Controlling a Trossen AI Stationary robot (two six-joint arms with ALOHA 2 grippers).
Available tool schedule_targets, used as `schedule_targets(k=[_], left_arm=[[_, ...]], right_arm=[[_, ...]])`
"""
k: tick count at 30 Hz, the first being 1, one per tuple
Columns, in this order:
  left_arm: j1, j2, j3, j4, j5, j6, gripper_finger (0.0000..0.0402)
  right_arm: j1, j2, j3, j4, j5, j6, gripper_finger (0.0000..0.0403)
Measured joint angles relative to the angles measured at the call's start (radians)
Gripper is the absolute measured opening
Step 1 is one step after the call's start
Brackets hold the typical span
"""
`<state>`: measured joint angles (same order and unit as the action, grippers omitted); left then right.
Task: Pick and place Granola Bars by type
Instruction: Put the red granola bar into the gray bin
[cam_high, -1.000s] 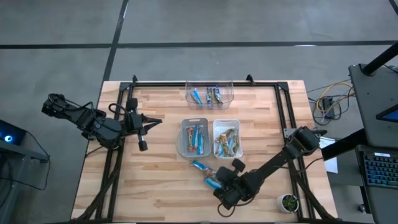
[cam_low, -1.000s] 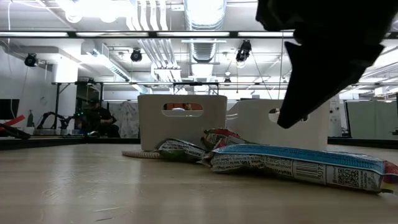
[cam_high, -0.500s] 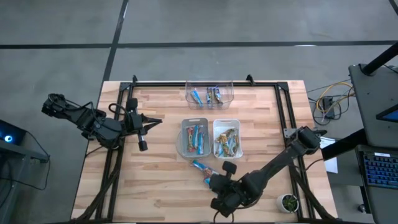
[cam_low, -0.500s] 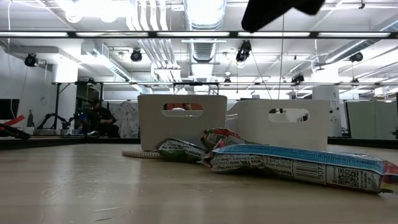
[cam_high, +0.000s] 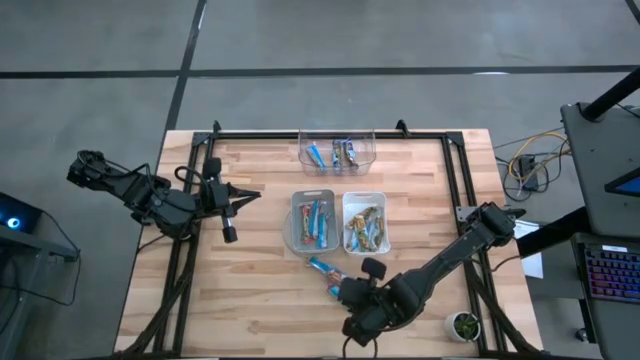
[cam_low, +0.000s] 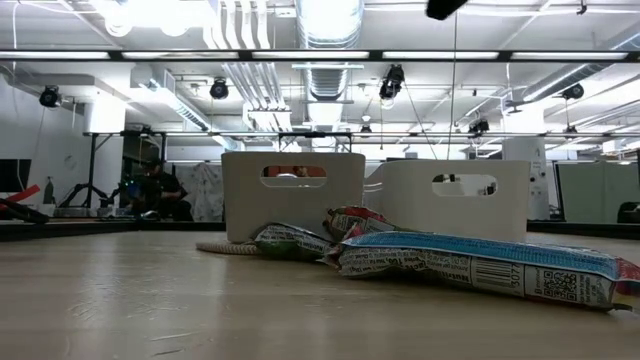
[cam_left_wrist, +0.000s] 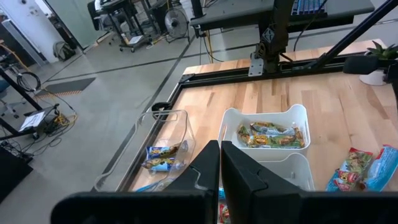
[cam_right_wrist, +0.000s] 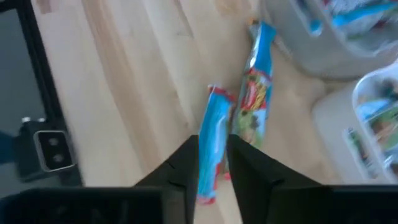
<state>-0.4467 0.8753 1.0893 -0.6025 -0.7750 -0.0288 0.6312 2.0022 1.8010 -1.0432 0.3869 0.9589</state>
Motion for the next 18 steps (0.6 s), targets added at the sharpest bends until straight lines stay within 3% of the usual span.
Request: schedule_targets(k=[6,12,18], left_arm=[[0.0,0.0,0.0,0.0,0.0,0.003,0.0],[0.0,0.0,0.0,0.0,0.0,0.005,0.0],[0.0,0.0,0.0,-0.002,0.001,0.004,0.0]], right_arm=[[-0.027,0.002,-0.042,0.002,-0.139,0.068,0.0148],[-0.075,0.01,-0.107,0.03,-0.15,0.046,0.022],[-0.122,0.011,-0.183,0.103,-0.164,0.028,0.026]])
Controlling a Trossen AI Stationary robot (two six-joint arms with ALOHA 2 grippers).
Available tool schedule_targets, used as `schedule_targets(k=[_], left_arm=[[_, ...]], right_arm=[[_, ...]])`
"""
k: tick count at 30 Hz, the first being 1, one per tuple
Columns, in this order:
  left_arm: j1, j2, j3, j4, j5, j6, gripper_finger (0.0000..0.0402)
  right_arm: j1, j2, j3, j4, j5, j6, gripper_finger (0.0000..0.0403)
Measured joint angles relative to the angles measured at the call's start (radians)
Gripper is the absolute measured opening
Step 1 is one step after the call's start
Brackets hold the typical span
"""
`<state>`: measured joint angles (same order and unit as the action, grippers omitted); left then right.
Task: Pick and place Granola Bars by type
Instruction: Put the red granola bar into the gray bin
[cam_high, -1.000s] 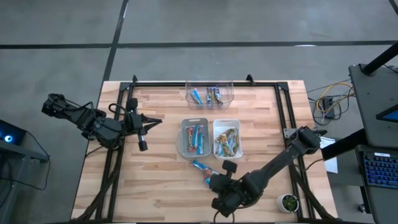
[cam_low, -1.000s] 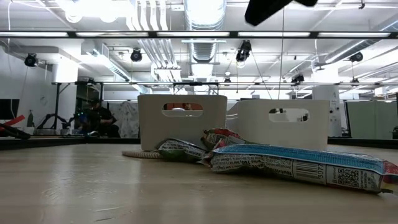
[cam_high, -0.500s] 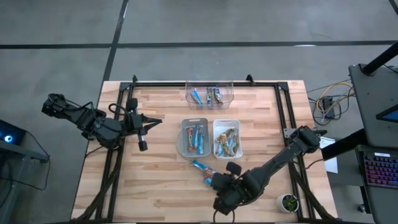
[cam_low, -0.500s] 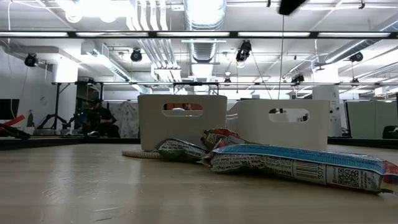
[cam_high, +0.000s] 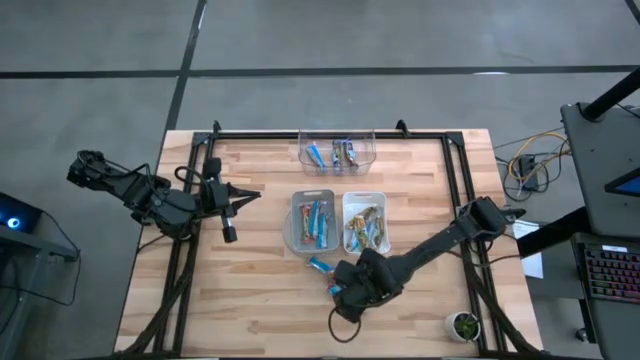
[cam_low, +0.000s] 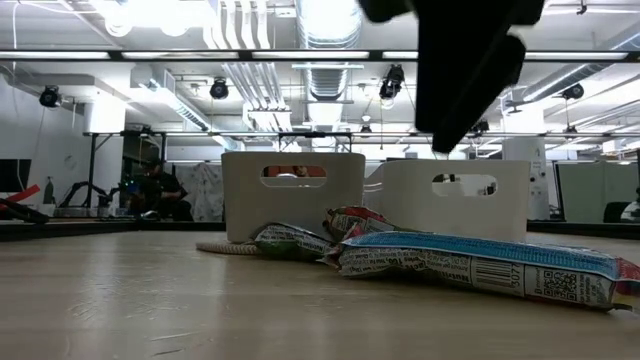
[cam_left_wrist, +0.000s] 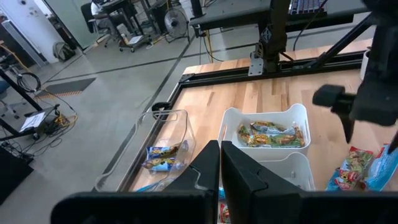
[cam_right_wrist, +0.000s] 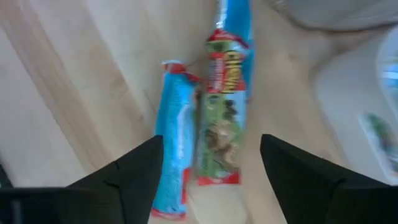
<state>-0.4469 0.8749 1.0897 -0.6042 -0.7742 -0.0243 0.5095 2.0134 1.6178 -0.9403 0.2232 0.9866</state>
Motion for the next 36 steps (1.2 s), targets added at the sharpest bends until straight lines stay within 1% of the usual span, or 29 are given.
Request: schedule_targets(k=[5,13,20,36], left_arm=[[0.0,0.0,0.0,-0.001,0.009,-0.001,0.0],[0.0,0.0,0.0,-0.002,0.018,-0.001,0.0],[0.0,0.0,0.0,-0.003,0.018,-0.002,0.0],[0.0,0.0,0.0,-0.002,0.018,-0.002,0.0]], right_arm=[[-0.034,0.0,-0.065,0.132,-0.043,-0.025,0.0274],[-0.055,0.0,-0.128,0.15,-0.046,-0.053,0.0265],[-0.054,0.0,-0.176,0.239,-0.086,-0.059,0.0265],[-0.058,0.0,-0.228,0.253,-0.09,-0.066,0.0254]])
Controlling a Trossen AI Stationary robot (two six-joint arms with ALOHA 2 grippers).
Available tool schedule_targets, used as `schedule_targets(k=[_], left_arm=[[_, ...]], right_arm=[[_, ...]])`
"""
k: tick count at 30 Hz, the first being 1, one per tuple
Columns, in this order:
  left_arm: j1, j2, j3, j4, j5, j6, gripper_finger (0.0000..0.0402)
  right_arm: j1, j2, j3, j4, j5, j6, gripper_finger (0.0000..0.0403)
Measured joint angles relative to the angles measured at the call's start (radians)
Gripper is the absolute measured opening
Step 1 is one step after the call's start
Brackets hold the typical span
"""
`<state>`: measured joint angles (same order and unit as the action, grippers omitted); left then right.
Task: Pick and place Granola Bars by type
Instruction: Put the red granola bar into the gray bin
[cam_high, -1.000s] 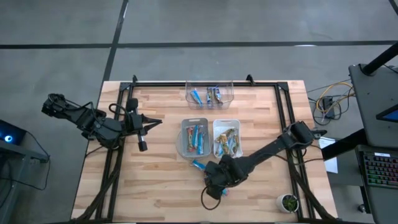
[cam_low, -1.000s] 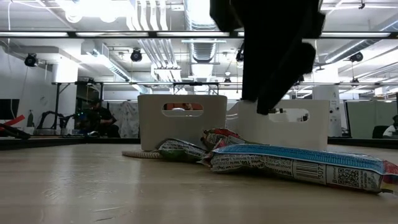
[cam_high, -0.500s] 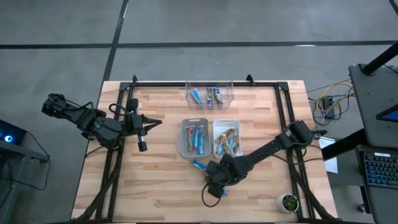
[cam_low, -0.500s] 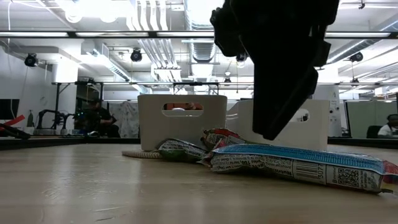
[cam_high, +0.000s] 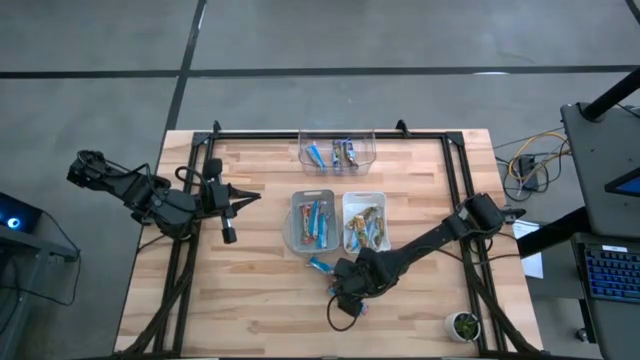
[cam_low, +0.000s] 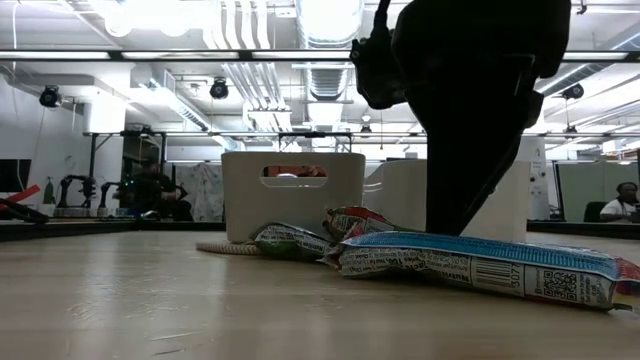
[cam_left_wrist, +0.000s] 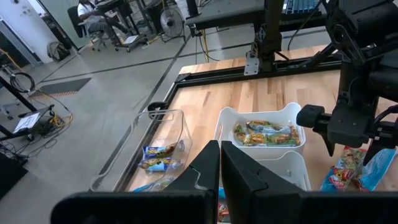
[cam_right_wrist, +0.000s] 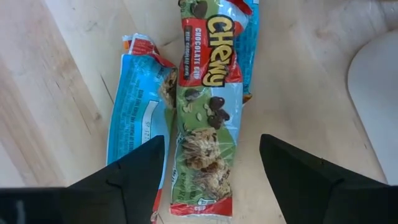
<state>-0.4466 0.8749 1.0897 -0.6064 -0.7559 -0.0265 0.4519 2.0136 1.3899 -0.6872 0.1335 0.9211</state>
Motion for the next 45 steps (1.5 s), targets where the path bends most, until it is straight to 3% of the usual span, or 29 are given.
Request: schedule_targets(k=[18,27,30,37,42,45], left_arm=[[0.0,0.0,0.0,0.0,0.0,0.018,0.0],[0.0,0.0,0.0,0.0,0.001,0.018,0.0],[0.0,0.0,0.0,0.0,0.001,0.018,0.0],[0.0,-0.001,0.0,0.0,0.002,0.022,0.0],[0.0,-0.002,0.0,0.0,0.001,0.029,0.0],[0.0,-0.002,0.0,0.0,0.001,0.029,0.0]], right_arm=[[0.018,-0.011,0.043,0.013,-0.003,-0.047,0.0249],[0.112,-0.066,0.121,-0.054,0.049,0.104,0.0249],[0.172,-0.102,0.129,-0.102,0.13,0.202,0.0249],[0.323,-0.121,0.128,-0.13,0.469,0.381,0.0249],[0.34,-0.063,0.122,-0.147,0.507,0.383,0.0249],[0.339,-0.03,0.113,-0.159,0.583,0.412,0.0247]])
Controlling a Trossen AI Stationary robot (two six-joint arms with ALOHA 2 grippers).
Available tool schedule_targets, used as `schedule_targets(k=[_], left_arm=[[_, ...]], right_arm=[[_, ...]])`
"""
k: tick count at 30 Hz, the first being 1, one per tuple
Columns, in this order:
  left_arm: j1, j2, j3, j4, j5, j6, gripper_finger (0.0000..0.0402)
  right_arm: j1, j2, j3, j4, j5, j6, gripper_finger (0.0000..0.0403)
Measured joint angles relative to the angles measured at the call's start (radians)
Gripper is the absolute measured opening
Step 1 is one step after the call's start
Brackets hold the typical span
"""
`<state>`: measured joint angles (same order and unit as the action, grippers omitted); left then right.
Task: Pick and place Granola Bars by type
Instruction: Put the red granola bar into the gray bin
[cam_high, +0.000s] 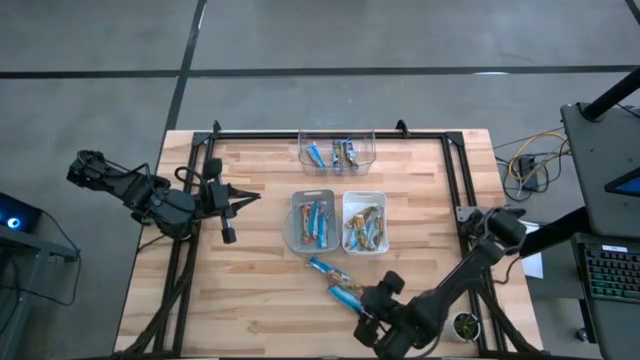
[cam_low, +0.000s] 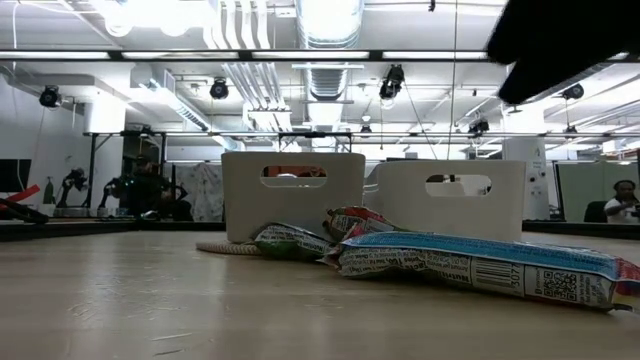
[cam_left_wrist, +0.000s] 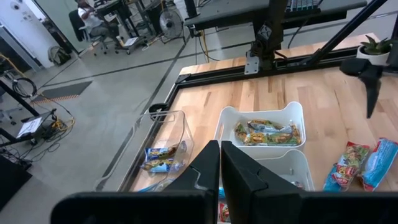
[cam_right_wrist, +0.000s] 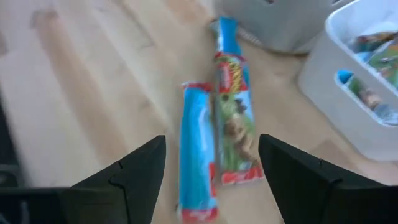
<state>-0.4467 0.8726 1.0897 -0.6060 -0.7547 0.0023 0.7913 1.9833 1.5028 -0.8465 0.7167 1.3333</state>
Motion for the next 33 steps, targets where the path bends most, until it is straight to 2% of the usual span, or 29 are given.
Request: schedule_targets(k=[10,15,19,26,33], left_arm=[[0.0,-0.003,0.0,0.001,-0.002,0.0,0.0],[0.0,-0.004,0.0,0.0,-0.002,-0.001,0.0],[0.0,-0.004,0.0,0.0,-0.002,-0.002,0.0],[0.0,-0.003,0.0,-0.001,-0.002,-0.01,0.0],[0.0,-0.004,0.0,-0.002,-0.002,-0.01,0.0]], right_arm=[[0.0,0.029,-0.083,0.015,0.123,0.105,0.024],[0.0,0.028,-0.135,0.084,0.125,0.103,0.0238],[-0.008,0.028,-0.182,0.187,0.136,0.051,0.0237],[-0.042,0.028,-0.227,0.265,0.142,-0.057,0.0235],[-0.077,0.028,-0.28,0.448,0.119,-0.193,0.0233]])
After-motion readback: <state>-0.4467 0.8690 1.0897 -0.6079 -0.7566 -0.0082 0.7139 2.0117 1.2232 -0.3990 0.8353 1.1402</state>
